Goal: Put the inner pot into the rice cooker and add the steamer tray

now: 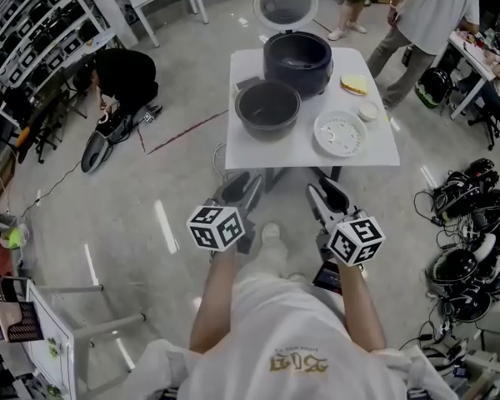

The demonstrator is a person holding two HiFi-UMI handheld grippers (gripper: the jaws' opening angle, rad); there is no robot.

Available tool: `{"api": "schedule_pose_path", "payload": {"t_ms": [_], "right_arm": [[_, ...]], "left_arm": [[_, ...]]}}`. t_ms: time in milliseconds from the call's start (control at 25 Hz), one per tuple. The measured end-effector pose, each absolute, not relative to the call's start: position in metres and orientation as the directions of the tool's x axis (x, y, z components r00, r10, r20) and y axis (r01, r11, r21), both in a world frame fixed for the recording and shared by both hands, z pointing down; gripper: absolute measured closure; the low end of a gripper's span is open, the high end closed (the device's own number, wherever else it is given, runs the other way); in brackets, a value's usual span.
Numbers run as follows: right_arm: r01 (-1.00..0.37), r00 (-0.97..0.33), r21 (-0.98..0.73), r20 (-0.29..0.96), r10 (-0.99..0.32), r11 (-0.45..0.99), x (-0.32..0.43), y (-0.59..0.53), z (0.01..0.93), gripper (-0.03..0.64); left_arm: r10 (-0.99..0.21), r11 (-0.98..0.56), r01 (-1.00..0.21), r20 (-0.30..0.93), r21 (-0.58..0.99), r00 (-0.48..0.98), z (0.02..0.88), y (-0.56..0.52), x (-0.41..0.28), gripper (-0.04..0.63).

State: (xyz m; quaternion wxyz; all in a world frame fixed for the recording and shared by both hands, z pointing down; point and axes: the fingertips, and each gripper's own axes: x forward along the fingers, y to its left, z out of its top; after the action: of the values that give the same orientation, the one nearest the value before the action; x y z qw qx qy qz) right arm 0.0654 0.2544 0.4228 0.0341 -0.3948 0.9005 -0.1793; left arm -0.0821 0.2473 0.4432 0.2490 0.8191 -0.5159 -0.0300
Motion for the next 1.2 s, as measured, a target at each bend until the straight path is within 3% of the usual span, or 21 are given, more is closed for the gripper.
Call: {"api": "schedule_pose_path", "payload": {"t_ms": [160, 400, 840, 1200], "right_arm": [[-0.685, -0.687, -0.365, 0.034, -0.726, 0.631, 0.060, 0.228, 0.420, 0.434], [-0.698, -0.680, -0.393, 0.099, -0.727, 0.599, 0.037, 0.160, 0.446, 0.387], [-0.760, -0.597, -0.446, 0.188, -0.780, 0.474, -0.003, 0.038, 0.479, 0.383], [-0.815, -0.531, -0.415, 0.261, -0.806, 0.403, -0.008, 0.000, 0.499, 0.385]], "left_arm": [[-0.881, -0.299, -0.850, 0.218, 0.434, 0.421, 0.452, 0.219, -0.105, 0.428], [-0.887, -0.255, -0.856, 0.244, 0.449, 0.392, 0.475, 0.160, -0.146, 0.408], [-0.832, -0.301, -0.832, 0.298, 0.466, 0.468, 0.510, 0.033, -0.200, 0.396], [-0.790, -0.335, -0.799, 0.314, 0.499, 0.527, 0.536, -0.004, -0.212, 0.399]]}}
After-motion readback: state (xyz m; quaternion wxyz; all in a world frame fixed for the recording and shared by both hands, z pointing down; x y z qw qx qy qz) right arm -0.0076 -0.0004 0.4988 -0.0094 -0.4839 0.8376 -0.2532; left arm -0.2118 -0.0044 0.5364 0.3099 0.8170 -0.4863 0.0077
